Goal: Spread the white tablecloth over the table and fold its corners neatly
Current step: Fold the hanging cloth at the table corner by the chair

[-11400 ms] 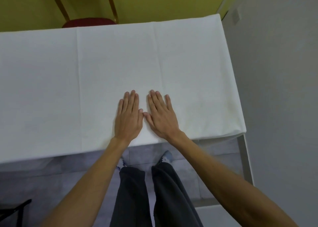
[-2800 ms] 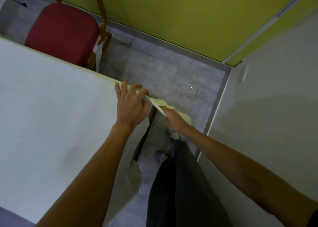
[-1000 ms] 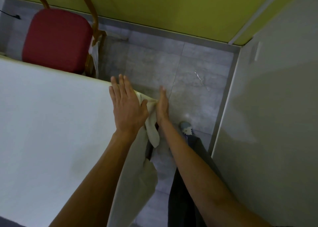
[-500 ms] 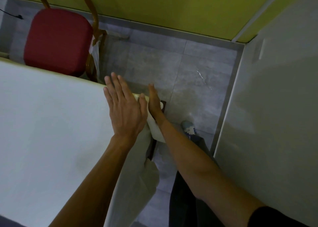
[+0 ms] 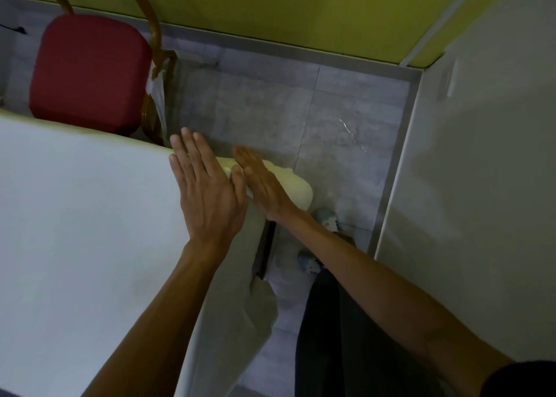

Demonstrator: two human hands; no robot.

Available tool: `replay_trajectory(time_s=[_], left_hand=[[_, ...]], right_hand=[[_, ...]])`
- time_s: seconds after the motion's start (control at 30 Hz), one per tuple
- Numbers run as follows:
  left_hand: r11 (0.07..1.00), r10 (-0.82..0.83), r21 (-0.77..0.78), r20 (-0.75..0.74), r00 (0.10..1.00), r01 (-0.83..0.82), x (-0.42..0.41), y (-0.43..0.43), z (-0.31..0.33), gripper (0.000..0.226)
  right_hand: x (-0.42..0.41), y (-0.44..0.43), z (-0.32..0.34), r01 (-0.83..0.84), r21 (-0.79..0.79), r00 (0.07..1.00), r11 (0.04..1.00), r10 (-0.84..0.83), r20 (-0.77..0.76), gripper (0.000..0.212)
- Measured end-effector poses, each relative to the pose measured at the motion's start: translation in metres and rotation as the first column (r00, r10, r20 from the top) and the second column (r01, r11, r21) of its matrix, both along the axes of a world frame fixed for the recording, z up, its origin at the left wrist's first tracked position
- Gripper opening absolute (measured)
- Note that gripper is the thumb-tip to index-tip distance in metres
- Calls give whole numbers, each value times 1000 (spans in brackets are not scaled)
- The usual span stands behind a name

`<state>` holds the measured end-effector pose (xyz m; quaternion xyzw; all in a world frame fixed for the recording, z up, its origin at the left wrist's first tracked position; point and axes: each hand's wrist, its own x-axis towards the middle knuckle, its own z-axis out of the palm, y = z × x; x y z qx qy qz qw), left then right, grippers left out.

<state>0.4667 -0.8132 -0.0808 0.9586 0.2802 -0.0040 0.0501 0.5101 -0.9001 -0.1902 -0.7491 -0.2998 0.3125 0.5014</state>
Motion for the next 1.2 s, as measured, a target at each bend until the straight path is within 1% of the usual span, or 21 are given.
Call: replay_trajectory(time_s=[0.03,0.07,0.13,0.2,0.27,0.33,0.4,0.47,0.5,0.57,0.6,0.67,0.73,0.77,0.83,0.9,0.97,1.03,1.1,1.17,1.2], left_hand=[[1000,1,3,-2,1000,-1,0,0,-1,73],[1000,1,6,-3,1000,-1,0,1,-1,73],[1000,-1,6,-4,1000,1,-1,1,-2,73],[1000,-1,-2,-6,1000,1,0,1,-2,74],[1000,-2,0,-3,1000,2,0,1,-2,74],[1000,-3,9,-2,1000,3,0,2,-2,73],[1000,-3,12,-6,1000,3,0,2,-2,73],[1000,-6,7,-10,1000,6,0,2,-1,73],[1000,-10,2,-9,1000,10,0,2,-1,73],[1000,-17,-4,-6,1000,17,0,1,0,72],[1000,-20,-6,-4,1000,20,0,1,0,72],[1000,-21,-13,0,1000,21,0,0,0,71],[1000,-16,-18,4,1000,16,0,0,0,71],[1000,-11,-19,4,1000,11,0,-1,0,70],[1000,-7,-12,-4,1000,7,0,0,-1,70],[1000,-13,-2,-13,1000,13,0,1,-1,70],[1000,-16,1,-16,1000,16,0,1,-2,71],[1000,-13,-4,-13,1000,13,0,1,-3,71],[1000,-4,-9,-9,1000,4,0,1,-3,71],[1000,2,-14,-3,1000,-2,-1,1,-2,70],[1000,-1,-21,-2,1000,1,-1,0,-2,70]], right_hand=[[0,3,-12,3,-31,1000,1000,-2,28,55],[1,7,-25,17,-58,1000,998,-18,-10,57],[3,11,-46,65,-123,981,990,-85,-172,57],[4,12,-61,110,-165,941,980,-156,-300,59],[6,14,-72,139,-183,918,973,-196,-346,59],[10,15,-80,132,-223,915,966,-205,-347,60],[19,16,-84,120,-278,928,953,-207,-311,63],[29,15,-74,151,-292,934,944,-233,-271,63],[33,15,-63,197,-262,933,945,-263,-247,61],[39,12,-34,299,-150,926,942,-324,-192,53],[38,11,-20,314,-82,930,946,-324,-173,50],[27,12,2,250,29,962,968,-244,-119,47],[13,14,1,148,54,988,987,-145,-51,47],[6,16,-8,129,35,991,991,-128,-27,49],[-2,18,-32,141,-19,989,990,-140,37,54],[-1,17,-57,151,-98,988,984,-154,-20,46],[2,16,-68,142,-183,975,973,-169,-143,45],[10,14,-74,117,-249,943,962,-186,-277,47],[20,14,-78,97,-293,939,951,-185,-290,50],[29,13,-79,52,-306,959,951,-133,-251,52],[32,13,-81,28,-324,969,946,-106,-225,50]])
